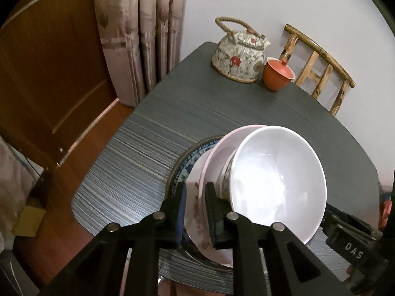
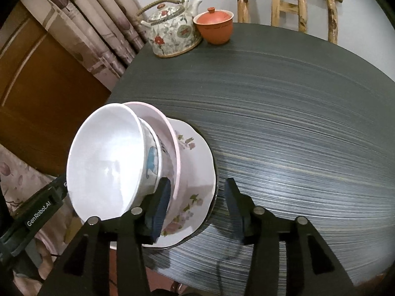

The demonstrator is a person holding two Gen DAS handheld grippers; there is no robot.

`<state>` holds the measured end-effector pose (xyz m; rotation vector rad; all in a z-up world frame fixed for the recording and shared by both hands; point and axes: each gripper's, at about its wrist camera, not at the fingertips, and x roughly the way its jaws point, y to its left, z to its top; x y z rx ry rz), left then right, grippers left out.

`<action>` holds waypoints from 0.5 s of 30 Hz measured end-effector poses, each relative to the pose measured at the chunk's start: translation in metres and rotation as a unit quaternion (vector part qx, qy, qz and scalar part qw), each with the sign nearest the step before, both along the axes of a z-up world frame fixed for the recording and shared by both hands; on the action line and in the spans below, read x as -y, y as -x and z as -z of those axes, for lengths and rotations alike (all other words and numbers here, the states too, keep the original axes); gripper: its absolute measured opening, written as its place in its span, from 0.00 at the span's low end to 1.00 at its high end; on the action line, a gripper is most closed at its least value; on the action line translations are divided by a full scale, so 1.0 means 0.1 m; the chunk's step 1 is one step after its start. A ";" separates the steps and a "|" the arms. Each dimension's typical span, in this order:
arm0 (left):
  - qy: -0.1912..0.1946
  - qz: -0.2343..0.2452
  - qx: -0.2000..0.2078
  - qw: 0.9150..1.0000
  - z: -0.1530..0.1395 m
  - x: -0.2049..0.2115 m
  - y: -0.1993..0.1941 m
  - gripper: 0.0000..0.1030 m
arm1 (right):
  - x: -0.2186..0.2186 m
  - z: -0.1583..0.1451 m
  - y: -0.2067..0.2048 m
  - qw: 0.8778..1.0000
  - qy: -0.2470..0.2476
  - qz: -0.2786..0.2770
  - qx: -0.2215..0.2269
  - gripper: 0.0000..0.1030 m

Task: Organize plates and bowls
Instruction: 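Lower the nested bowls with both tools onto the floral plate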

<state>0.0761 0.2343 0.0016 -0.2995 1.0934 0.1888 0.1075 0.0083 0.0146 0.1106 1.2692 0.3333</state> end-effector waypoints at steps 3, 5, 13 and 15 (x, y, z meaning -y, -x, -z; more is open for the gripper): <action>-0.012 0.000 0.011 1.000 -0.05 0.00 0.06 0.24 | 0.04 -0.04 0.05 1.000 0.002 0.002 0.016 0.52; -0.016 -0.003 0.017 1.000 -0.08 -0.01 0.11 0.28 | 0.06 -0.06 0.09 1.000 0.001 0.001 0.028 0.53; -0.043 -0.005 0.037 0.998 -0.20 0.05 0.38 0.30 | 0.14 -0.19 0.33 0.997 -0.004 -0.008 0.071 0.60; -0.052 -0.002 0.043 0.998 -0.23 0.08 0.47 0.31 | 0.17 -0.21 0.38 0.997 -0.005 -0.010 0.080 0.65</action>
